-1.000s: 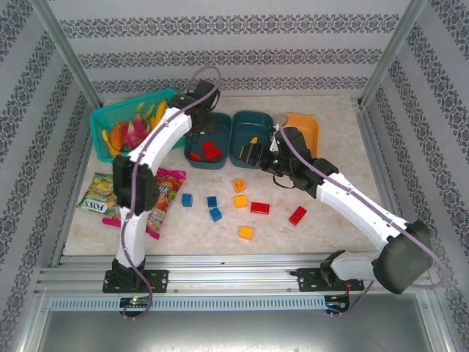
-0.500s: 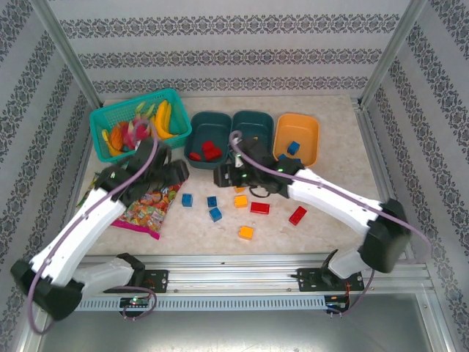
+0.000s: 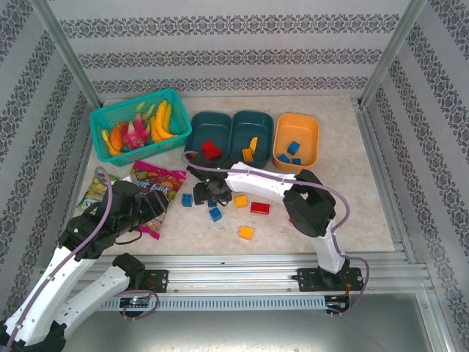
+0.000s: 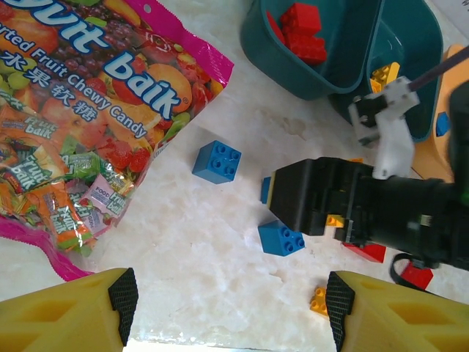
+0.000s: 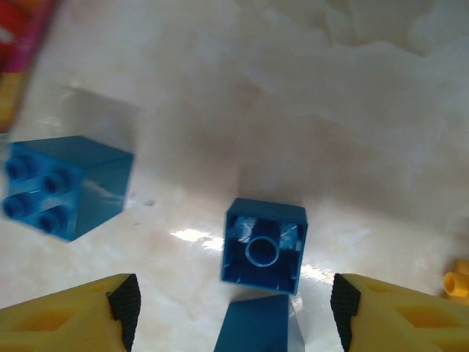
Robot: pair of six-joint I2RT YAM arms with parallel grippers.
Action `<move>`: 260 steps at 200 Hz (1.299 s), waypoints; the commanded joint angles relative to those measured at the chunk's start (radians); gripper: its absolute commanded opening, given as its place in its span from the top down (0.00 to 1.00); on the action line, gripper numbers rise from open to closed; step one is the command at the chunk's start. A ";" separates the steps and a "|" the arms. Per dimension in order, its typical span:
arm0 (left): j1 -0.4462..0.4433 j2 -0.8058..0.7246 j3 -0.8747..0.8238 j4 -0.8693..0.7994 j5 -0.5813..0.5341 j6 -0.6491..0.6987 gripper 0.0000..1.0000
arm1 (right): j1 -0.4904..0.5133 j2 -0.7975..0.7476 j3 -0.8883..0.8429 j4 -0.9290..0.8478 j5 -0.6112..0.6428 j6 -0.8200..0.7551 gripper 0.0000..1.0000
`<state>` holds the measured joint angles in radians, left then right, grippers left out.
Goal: Sort the legos into containers by color
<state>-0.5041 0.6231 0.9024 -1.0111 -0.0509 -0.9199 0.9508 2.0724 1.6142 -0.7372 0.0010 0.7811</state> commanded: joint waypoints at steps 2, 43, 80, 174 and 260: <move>-0.010 -0.017 0.001 -0.031 0.020 -0.012 0.29 | -0.004 0.054 0.051 -0.055 0.022 0.053 0.31; -0.011 -0.017 0.009 -0.021 0.041 -0.003 0.29 | -0.009 0.122 0.100 -0.085 0.050 0.067 0.51; -0.010 -0.012 0.011 0.001 0.052 0.003 0.28 | -0.021 0.109 0.098 -0.083 0.071 0.057 0.71; -0.050 0.375 0.175 0.455 0.285 0.087 0.28 | -0.342 -0.389 -0.105 -0.122 0.195 -0.116 0.73; -0.207 0.838 0.468 0.643 0.283 0.108 0.28 | -0.756 -0.237 -0.079 -0.120 0.132 -0.252 0.72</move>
<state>-0.6853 1.4033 1.3006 -0.4507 0.2268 -0.8383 0.2329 1.7294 1.4887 -0.8356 0.1658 0.5751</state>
